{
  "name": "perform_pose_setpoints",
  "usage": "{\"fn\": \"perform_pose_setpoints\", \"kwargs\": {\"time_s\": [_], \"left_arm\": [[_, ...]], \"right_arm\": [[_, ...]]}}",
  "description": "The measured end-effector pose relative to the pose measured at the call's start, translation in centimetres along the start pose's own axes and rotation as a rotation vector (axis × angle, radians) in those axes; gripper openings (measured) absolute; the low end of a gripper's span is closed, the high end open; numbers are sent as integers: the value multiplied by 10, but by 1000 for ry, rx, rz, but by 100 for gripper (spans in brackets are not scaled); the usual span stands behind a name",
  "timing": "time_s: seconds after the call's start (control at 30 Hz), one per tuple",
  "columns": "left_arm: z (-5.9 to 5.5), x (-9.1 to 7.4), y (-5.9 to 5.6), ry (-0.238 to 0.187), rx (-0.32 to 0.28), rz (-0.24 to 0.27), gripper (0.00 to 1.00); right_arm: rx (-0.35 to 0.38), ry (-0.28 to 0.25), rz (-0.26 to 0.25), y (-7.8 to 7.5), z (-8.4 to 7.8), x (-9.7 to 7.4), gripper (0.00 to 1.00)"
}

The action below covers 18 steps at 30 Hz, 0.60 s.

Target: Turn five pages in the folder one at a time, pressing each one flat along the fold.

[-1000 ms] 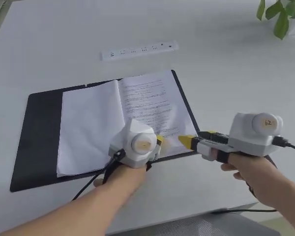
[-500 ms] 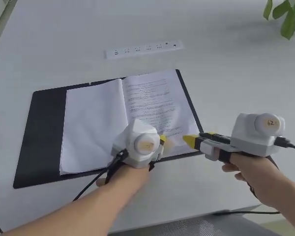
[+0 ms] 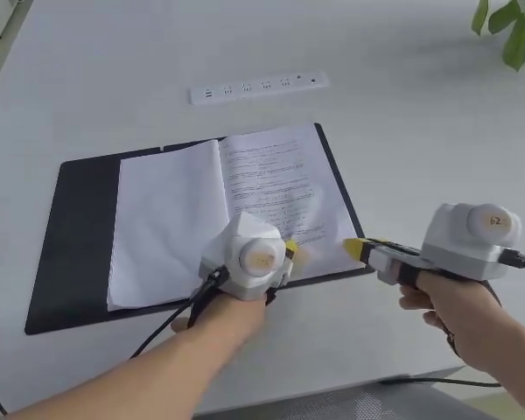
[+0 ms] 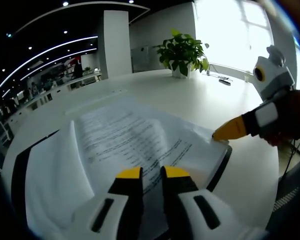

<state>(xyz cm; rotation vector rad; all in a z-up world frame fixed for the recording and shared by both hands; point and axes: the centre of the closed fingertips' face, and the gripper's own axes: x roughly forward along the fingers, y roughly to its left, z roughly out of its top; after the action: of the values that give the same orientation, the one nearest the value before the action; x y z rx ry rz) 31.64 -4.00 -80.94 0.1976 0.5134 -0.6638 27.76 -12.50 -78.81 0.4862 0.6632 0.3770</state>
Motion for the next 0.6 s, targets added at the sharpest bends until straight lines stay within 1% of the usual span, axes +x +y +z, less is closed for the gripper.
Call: {"fn": "perform_pose_setpoints", "kwargs": {"time_s": [0.13, 0.33, 0.43, 0.5, 0.6], "left_arm": [[0, 0, 0, 1, 0, 0, 13], [0, 0, 0, 6, -3, 0, 14], [1, 0, 0, -3, -26, -2, 14], [2, 0, 1, -4, -33, -13, 14], [3, -3, 4, 17, -51, -24, 13]], "right_arm": [[5, -5, -9, -3, 2, -1, 0], [3, -6, -8, -1, 3, -2, 0], [6, -13, -7, -1, 5, -2, 0], [10, -20, -2, 3, 7, -4, 0], [10, -36, 9, 7, 13, -6, 0]]}}
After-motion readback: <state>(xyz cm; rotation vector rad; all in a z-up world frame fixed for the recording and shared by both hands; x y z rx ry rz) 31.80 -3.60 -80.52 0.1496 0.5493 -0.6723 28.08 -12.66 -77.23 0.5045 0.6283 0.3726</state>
